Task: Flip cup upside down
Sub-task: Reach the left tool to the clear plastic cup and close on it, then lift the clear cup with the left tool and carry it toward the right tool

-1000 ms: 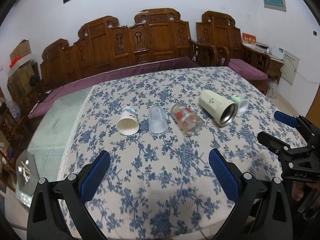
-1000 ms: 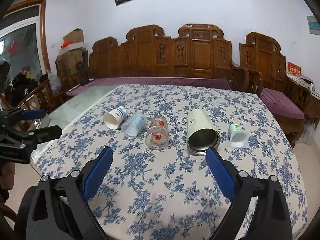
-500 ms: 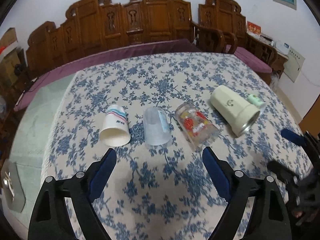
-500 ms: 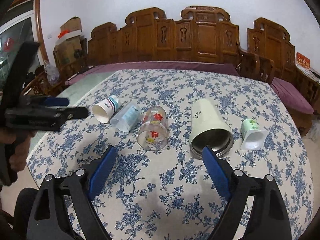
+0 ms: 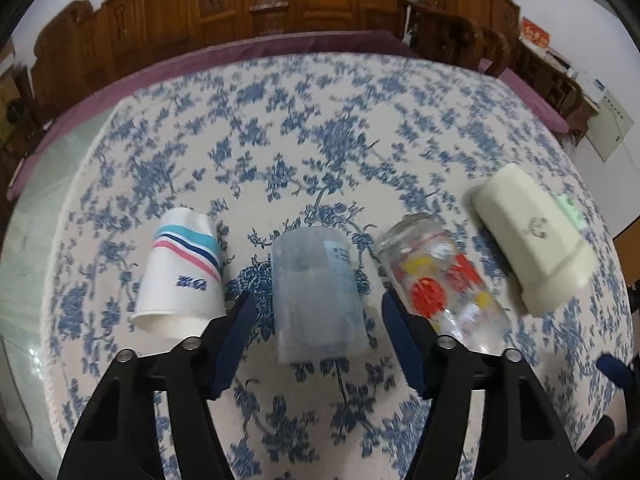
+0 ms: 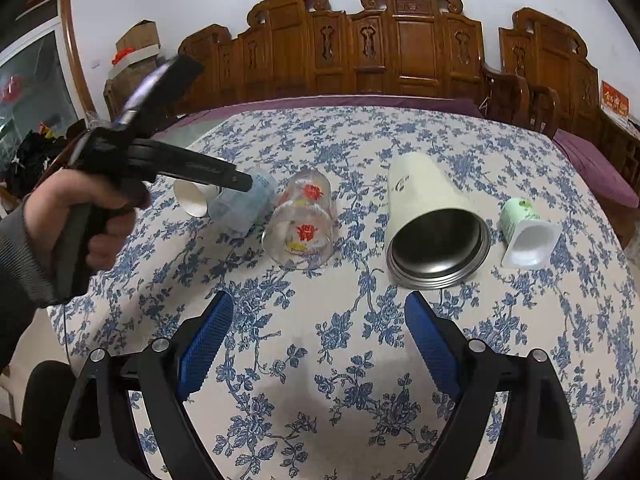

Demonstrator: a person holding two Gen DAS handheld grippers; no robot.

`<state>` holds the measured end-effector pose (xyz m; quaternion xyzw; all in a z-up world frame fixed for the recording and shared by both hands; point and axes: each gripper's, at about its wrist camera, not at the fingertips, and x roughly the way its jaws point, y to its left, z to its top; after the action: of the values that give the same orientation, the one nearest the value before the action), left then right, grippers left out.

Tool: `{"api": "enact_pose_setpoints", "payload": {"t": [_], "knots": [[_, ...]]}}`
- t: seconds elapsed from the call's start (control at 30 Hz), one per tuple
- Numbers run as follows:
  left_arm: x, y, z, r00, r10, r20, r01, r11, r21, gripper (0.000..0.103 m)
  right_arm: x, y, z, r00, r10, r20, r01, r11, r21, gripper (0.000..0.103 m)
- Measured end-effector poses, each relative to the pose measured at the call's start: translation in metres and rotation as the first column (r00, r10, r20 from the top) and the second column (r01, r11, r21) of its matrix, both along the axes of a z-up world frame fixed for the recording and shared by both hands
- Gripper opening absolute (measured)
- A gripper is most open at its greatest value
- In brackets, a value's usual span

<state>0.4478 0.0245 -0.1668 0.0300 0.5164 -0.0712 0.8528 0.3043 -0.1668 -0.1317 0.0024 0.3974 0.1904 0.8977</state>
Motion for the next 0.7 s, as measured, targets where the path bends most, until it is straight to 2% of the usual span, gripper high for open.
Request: {"api": "enact_pose_setpoints", "payload": {"t": [0.1, 0.23, 0.4, 0.6, 0.7], "knots": [[0.011, 0.0, -0.012, 0.999, 0.018, -0.034, -0.018, 1.0, 0.008, 0.06, 0.0, -0.002, -0.004, 1.0, -0.003, -0.009, 0.003, 1.0, 0.005, 0.089], [0.02, 0.001, -0.021, 0.998, 0.028, -0.061, -0.028, 1.0, -0.008, 0.055, -0.001, -0.004, -0.006, 1.0, -0.004, -0.014, 0.004, 1.0, 0.008, 0.089], [0.021, -0.002, -0.026, 0.997, 0.025, -0.078, -0.024, 1.0, 0.014, 0.054, -0.003, -0.008, -0.003, 1.0, -0.015, -0.013, 0.015, 1.0, 0.012, 0.089], [0.001, -0.002, -0.012, 0.999, 0.015, -0.04, -0.014, 1.0, 0.026, 0.053, -0.014, -0.013, 0.008, 1.0, -0.025, 0.005, 0.025, 1.0, 0.017, 0.089], [-0.026, -0.004, 0.006, 1.0, -0.01, 0.0, 0.01, 1.0, 0.025, 0.053, -0.022, -0.015, 0.016, 0.999, -0.032, 0.019, 0.031, 0.999, 0.023, 0.089]]}}
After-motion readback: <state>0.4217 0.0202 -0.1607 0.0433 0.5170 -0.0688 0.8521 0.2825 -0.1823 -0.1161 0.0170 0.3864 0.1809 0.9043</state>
